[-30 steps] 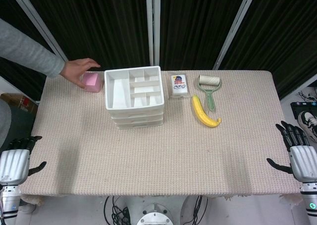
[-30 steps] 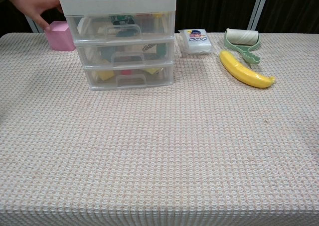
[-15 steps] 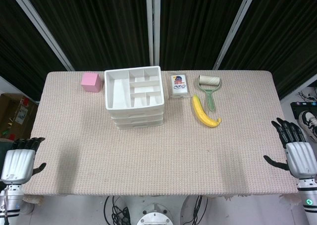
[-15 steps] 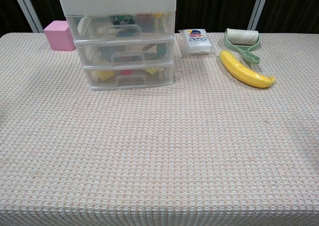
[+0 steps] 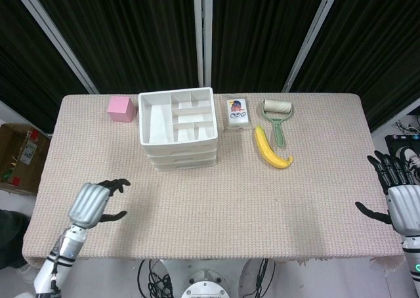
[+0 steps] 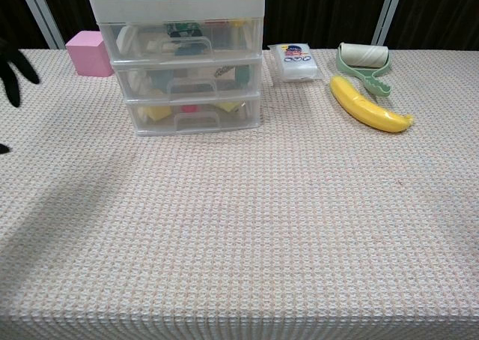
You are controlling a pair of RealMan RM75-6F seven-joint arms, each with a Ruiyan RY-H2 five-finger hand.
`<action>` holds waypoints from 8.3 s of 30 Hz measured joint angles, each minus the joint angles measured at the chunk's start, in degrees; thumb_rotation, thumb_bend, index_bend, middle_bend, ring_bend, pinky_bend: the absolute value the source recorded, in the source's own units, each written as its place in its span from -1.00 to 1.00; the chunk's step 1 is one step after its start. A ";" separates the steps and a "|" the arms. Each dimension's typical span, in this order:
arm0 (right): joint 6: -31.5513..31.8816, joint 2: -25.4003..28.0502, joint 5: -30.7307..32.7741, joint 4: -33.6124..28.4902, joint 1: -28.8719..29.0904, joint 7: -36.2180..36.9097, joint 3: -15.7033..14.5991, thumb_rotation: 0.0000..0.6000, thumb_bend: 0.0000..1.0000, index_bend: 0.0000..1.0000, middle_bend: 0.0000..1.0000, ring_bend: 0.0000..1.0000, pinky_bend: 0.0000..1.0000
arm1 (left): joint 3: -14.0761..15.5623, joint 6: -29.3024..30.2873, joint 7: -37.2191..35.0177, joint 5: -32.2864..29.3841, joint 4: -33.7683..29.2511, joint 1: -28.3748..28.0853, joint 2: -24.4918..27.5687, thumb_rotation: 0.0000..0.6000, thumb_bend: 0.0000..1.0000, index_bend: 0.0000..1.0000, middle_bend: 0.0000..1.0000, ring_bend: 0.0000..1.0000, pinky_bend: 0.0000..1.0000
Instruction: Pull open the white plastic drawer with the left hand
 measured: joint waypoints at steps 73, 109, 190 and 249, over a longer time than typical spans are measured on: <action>0.91 -0.46 2.33 0.58 -2.90 -0.05 -1.27 1.00 -0.89 -1.00 -0.99 -1.00 -1.00 | -15.77 -12.36 -67.41 -16.53 23.95 -13.20 -39.99 1.00 -0.19 0.18 0.83 1.00 1.00; 1.74 0.79 0.42 -1.44 -2.89 -1.73 -1.30 1.00 -0.89 -1.00 -0.99 -1.00 -1.00 | -9.03 2.22 -4.86 -3.91 10.79 -9.56 -21.77 1.00 -0.35 -0.45 0.79 1.00 1.00; 1.65 2.76 1.26 -1.82 -3.29 -0.99 -1.10 1.00 -0.89 -1.00 -0.99 -1.00 -1.00 | -3.44 -5.82 3.11 -3.02 -13.11 -15.00 6.34 1.00 -0.44 -0.38 0.78 0.99 1.00; 0.73 1.33 2.79 0.31 -4.62 1.14 -1.96 1.00 -0.89 -1.00 -0.99 -1.00 -1.00 | -1.45 -18.30 48.94 -26.89 3.91 -42.59 -4.76 1.00 -0.31 -0.22 0.79 0.99 1.00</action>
